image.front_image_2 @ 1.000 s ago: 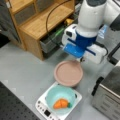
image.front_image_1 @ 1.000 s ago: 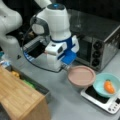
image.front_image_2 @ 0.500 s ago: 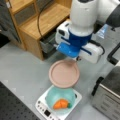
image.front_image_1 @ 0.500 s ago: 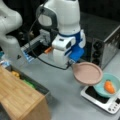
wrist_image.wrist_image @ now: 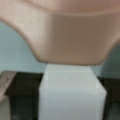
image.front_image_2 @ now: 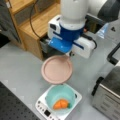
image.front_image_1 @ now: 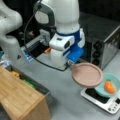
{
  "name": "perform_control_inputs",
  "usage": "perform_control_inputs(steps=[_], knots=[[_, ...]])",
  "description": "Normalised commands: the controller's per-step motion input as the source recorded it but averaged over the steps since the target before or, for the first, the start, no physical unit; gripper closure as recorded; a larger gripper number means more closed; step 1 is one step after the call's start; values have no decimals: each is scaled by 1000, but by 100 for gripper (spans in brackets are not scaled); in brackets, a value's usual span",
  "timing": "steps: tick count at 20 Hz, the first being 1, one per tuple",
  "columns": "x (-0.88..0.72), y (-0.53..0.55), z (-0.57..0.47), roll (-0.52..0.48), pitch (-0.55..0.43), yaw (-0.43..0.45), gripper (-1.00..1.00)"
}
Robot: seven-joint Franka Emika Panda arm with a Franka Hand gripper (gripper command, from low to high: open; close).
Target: Pick up the pan. Place the pan on the table. Pick up the bowl. Place the bowl on the stove.
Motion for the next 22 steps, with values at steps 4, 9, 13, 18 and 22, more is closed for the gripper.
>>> perform_control_inputs(steps=[4, 9, 13, 18, 22], knots=[[420, -202, 368, 74, 283, -14, 100], [395, -55, 340, 52, 294, -13, 100], [447, -136, 340, 46, 280, 17, 100], [550, -375, 286, 39, 270, 80, 100], [606, -472, 187, 42, 269, 114, 100]])
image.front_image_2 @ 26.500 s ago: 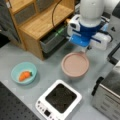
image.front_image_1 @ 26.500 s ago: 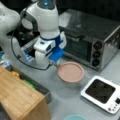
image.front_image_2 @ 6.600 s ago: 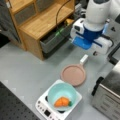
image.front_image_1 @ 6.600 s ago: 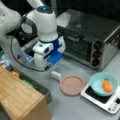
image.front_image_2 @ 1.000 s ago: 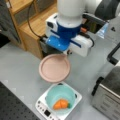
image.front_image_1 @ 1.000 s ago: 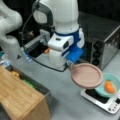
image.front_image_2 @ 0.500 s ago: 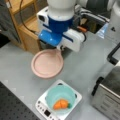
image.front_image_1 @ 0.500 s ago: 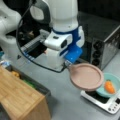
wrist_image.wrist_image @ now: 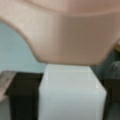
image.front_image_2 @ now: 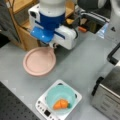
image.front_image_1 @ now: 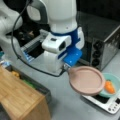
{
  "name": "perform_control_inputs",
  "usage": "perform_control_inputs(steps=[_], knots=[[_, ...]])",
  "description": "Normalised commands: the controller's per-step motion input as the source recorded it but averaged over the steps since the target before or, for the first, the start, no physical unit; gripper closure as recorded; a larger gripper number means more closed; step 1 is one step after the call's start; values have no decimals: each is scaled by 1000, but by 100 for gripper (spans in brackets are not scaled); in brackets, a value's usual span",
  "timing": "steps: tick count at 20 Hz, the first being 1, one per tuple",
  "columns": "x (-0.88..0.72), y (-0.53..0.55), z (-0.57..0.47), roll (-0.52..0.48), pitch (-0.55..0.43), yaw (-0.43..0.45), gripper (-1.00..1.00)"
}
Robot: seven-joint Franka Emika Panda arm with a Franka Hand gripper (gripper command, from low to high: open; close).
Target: Pick up the pan. Place the pan on the table. Pick up the bowl. Place the bowl on the stove.
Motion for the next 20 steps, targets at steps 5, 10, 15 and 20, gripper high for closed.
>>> perform_control_inputs(steps=[5, 10, 15, 20], knots=[[627, -395, 86, 39, 242, 85, 100], [488, -244, 33, 32, 155, 60, 100], [358, -263, -145, -32, 81, 53, 100], [278, -211, -363, -71, 0, 71, 100]])
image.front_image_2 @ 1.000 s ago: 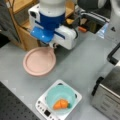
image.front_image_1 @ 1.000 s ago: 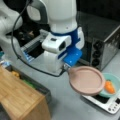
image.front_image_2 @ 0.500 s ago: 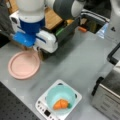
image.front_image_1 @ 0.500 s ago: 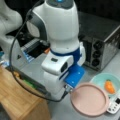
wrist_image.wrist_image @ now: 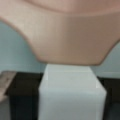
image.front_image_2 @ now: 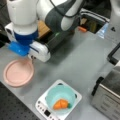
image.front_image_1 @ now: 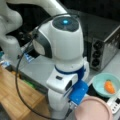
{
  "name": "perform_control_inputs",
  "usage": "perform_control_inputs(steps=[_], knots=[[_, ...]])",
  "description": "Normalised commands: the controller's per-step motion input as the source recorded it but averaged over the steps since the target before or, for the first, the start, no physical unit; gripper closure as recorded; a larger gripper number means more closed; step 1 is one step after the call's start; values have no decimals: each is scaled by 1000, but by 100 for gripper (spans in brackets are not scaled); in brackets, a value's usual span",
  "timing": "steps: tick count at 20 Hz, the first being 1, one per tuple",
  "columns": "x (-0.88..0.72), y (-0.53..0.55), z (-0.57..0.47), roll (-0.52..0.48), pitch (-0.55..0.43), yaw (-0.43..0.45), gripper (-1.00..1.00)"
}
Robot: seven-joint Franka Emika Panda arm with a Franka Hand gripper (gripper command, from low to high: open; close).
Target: Pick up the pan. Place the pan on the table. Pick up the bowl. Place the bowl on the stove.
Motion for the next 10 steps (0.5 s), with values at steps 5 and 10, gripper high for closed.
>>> perform_control_inputs(steps=[5, 10], knots=[[152, -114, -205, -64, -21, 65, 100], [64, -69, -22, -51, -37, 54, 100]])
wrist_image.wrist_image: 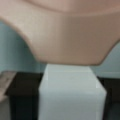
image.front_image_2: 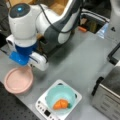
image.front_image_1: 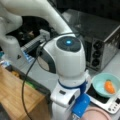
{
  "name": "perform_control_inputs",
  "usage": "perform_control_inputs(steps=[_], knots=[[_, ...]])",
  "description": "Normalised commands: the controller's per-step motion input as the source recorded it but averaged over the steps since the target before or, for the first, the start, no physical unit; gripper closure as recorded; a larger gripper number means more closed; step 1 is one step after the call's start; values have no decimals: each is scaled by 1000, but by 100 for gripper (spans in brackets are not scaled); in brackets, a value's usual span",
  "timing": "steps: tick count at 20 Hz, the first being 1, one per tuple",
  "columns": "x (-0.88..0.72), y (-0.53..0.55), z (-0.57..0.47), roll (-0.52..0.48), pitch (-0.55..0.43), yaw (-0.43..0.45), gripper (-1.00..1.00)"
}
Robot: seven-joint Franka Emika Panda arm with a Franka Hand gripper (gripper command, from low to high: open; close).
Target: Pick up the pan. Place the pan on the table. Pick up the bowl. Place the bowl on the stove.
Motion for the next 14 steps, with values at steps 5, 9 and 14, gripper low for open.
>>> perform_control_inputs(steps=[5, 9, 14], knots=[[7, -20, -85, -43, -77, 41, 100], [-4, 22, -271, -7, -133, 40, 100], [-21, 20, -271, -3, -128, 30, 100]])
